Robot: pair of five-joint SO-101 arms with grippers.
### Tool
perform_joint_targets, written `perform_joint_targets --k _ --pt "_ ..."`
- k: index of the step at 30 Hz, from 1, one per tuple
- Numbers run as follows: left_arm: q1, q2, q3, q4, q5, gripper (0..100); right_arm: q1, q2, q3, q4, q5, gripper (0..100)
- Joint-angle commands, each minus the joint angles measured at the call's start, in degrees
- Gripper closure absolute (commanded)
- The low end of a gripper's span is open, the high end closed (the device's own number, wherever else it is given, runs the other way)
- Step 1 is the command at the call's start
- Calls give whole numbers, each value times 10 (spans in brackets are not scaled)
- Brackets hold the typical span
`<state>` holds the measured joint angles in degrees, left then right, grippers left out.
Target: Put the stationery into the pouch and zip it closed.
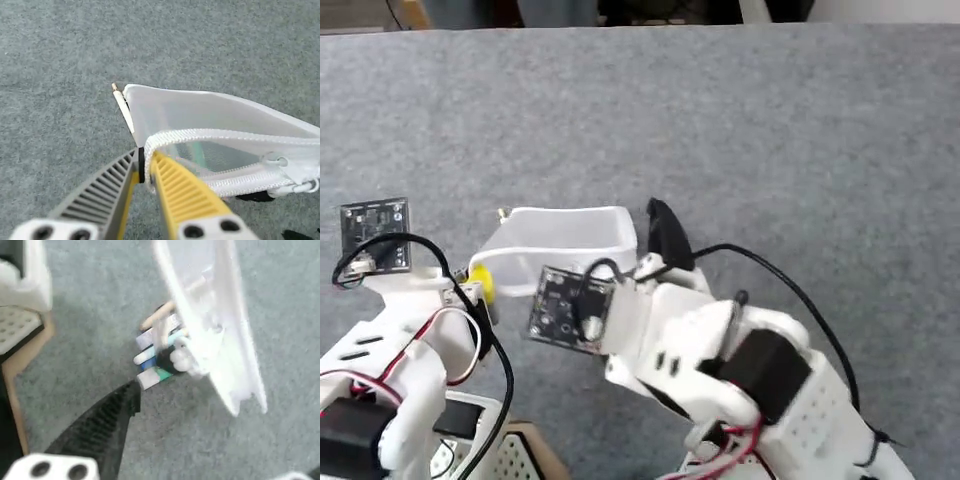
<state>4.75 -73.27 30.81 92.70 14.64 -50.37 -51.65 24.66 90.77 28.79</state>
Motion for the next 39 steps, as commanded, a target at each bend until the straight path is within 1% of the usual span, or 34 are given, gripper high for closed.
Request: perform_joint_targets --k 1,4,8,10,12,17,20,22,30,31,33,35,37,39 --pt "6 6 -4 -21 4 973 -4 27 -1 -33 6 426" --pt "6 6 -3 -21 4 973 5 39 -1 -42 6 426" --pt "6 6 -3 -22 4 973 54 46 1 -61 5 447" --pt "6 6 -3 -22 4 973 76 47 1 -63 5 505" --pt "6 6 -3 -23 4 973 90 47 1 -66 5 587" --pt "6 6 -3 -25 4 973 97 47 1 -68 6 806" --pt "6 6 -3 -25 4 973 98 47 2 -76 6 885" --pt "6 6 -3 -25 4 973 98 47 2 -82 6 905" --pt "6 6 -3 -25 4 973 98 47 2 -85 5 912" --pt "6 6 -3 -25 4 973 98 47 2 -85 4 924" --pt "6 6 -3 -22 4 973 98 47 2 -86 2 988" --pt "6 6 -2 -22 4 973 98 47 2 -86 1 974" --pt "6 6 -2 -22 4 971 98 46 2 -85 1 987" --pt "6 4 -2 -24 4 938 98 46 2 -85 1 985"
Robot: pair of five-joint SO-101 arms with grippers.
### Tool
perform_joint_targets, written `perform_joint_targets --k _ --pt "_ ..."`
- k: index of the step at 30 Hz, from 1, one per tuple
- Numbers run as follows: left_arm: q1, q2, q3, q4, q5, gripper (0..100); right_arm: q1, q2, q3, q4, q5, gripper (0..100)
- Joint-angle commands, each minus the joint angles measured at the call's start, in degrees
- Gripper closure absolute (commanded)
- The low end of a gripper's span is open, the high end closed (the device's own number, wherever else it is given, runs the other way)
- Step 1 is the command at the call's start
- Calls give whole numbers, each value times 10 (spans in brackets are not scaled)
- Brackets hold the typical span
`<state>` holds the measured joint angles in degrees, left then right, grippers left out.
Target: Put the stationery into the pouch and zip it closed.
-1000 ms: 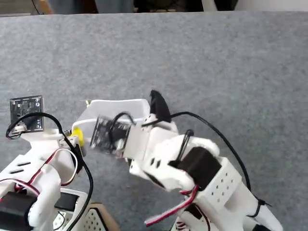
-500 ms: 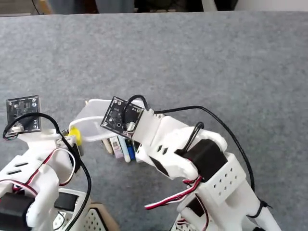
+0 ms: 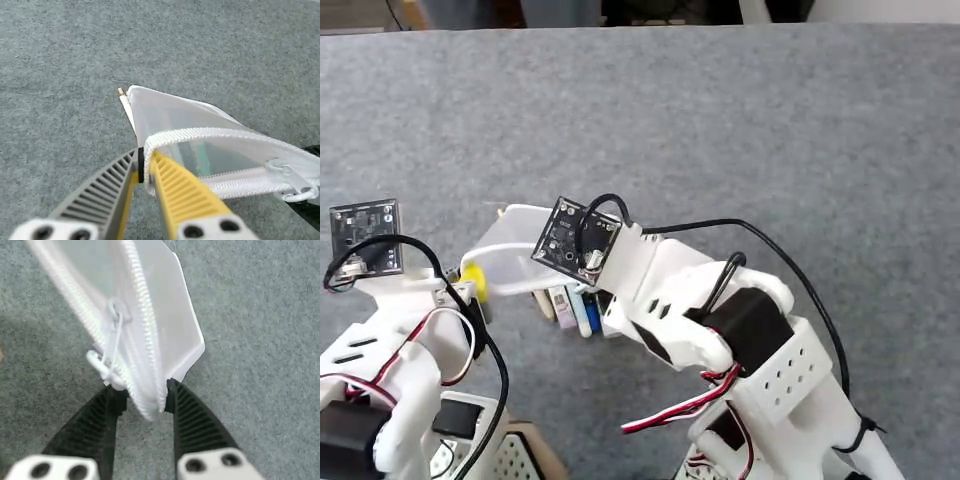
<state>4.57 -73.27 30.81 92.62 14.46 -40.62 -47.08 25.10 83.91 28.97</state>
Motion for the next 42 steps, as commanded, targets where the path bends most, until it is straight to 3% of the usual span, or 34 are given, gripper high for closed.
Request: perform_joint_targets --k 1,5,7,25,31,42 --pt "7 4 -2 -24 5 908 0 0 -2 -17 -1 985" --pt "7 4 -1 -20 9 758 0 0 -3 -18 -1 985" --pt "7 4 7 -20 9 745 0 -1 -3 -18 -1 985" --pt "-24 2 76 -78 -29 874 0 -2 -6 -13 -1 985" --pt "-40 2 79 -80 -48 977 0 -2 -6 -13 -1 985" --pt "-39 4 11 -44 -44 972 1 -3 -10 -13 -1 984"
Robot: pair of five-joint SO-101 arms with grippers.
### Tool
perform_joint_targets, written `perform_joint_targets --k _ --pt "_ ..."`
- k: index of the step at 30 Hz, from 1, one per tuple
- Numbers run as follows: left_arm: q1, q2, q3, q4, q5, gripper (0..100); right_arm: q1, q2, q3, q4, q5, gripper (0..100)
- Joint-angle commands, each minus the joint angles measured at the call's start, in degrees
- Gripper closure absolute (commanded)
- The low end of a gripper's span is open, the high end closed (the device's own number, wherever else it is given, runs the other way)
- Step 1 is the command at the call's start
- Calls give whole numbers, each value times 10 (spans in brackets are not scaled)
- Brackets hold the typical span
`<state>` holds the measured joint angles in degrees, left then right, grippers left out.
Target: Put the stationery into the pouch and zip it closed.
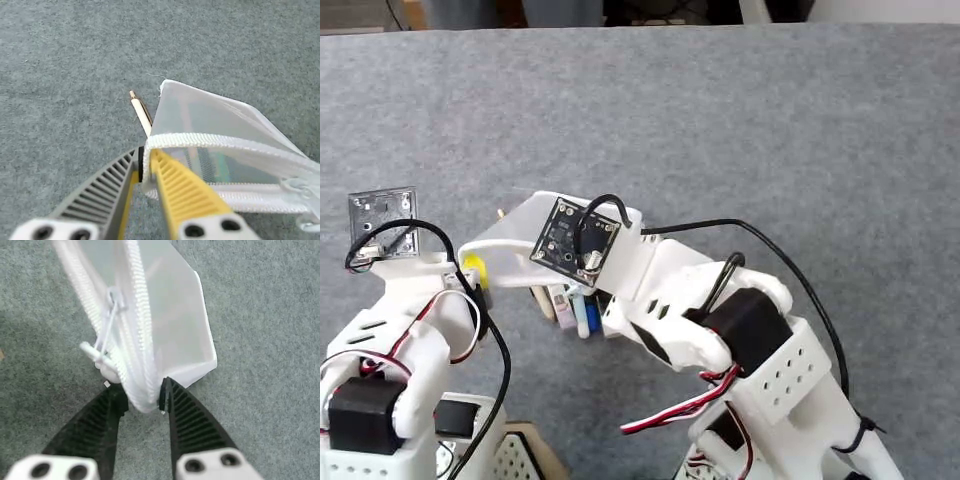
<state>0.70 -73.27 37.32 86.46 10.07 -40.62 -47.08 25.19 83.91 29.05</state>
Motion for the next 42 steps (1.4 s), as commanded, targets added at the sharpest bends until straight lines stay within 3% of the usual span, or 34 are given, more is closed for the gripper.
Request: perform_joint_targets --k 1,13,25,32,36,42 --pt "0 5 -73 28 0 972 1 -3 -17 -13 -2 982" --pt "0 6 -248 129 46 972 -2 -3 -147 7 -2 972" --pt "-5 4 -261 144 75 972 -35 -7 -216 122 -3 527" --pt "-7 2 -261 144 75 972 -75 -73 -218 172 -3 430" --pt "-14 2 -261 144 75 972 -40 -121 -190 171 -3 430" --pt "-116 1 -258 145 74 972 77 -163 -119 137 -3 433"
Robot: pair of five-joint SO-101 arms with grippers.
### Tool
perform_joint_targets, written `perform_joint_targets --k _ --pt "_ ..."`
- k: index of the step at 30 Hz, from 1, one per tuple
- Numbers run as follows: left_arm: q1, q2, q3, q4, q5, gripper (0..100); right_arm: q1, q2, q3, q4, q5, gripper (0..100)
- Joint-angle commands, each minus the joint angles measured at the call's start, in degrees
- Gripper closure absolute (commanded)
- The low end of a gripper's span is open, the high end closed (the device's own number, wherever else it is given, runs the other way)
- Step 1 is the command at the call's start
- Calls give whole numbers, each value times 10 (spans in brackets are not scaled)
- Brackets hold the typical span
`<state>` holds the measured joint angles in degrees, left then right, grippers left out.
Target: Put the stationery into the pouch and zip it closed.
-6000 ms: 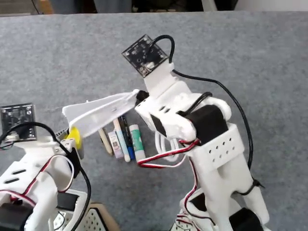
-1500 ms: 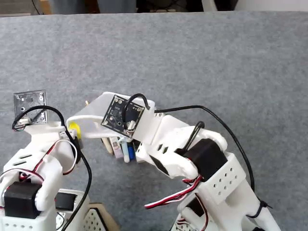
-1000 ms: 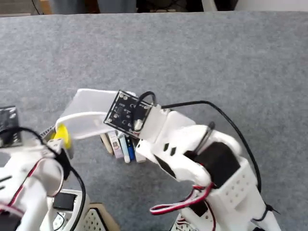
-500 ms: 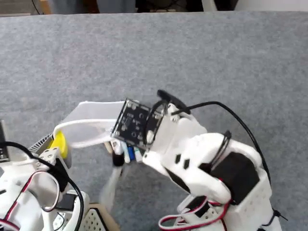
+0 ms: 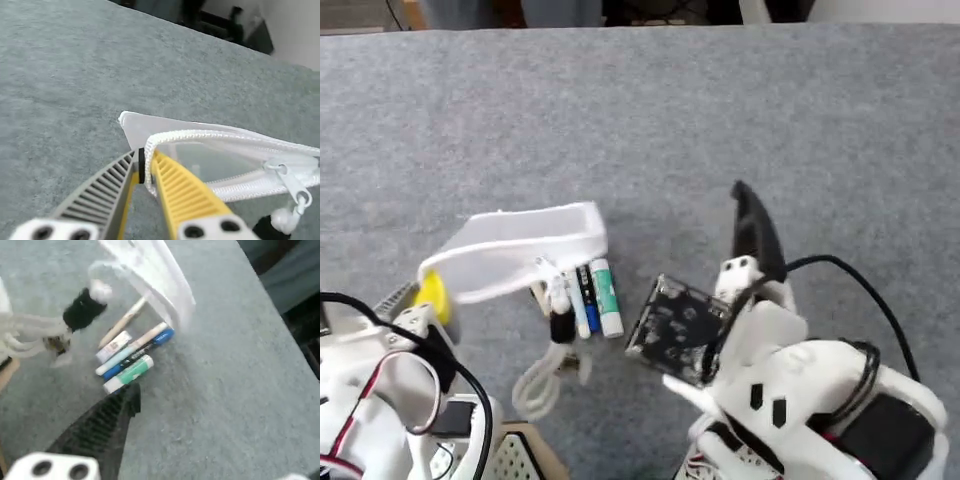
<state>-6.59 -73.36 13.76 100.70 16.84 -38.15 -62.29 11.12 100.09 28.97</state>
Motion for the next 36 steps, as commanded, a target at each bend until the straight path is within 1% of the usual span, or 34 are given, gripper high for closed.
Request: perform_joint_targets --k 1,5,8,15,18,21,23,26,29,31,33,36 --pt "-54 2 -15 3 6 972 71 -14 33 -36 -2 433" --pt "-90 2 33 3 8 972 107 -15 84 -79 -2 433" --pt "-103 4 61 3 39 973 110 -15 120 -109 -5 433" --pt "-118 7 35 3 55 973 111 -12 224 -236 -127 433" --pt "-188 7 39 2 63 972 111 3 284 -280 -185 433" --pt "-253 7 50 2 63 972 111 49 314 -300 -226 433" --pt "-264 7 63 2 63 972 111 94 315 -317 -243 433" --pt "-266 8 73 2 63 972 109 176 296 -336 -248 433" --pt "-267 8 74 2 63 972 107 272 249 -335 -250 433" --pt "-264 8 70 2 63 972 107 334 209 -323 -269 433" --pt "-262 8 70 2 62 972 105 387 164 -301 -303 433" --pt "-252 8 70 3 46 972 93 439 112 -262 -399 433"
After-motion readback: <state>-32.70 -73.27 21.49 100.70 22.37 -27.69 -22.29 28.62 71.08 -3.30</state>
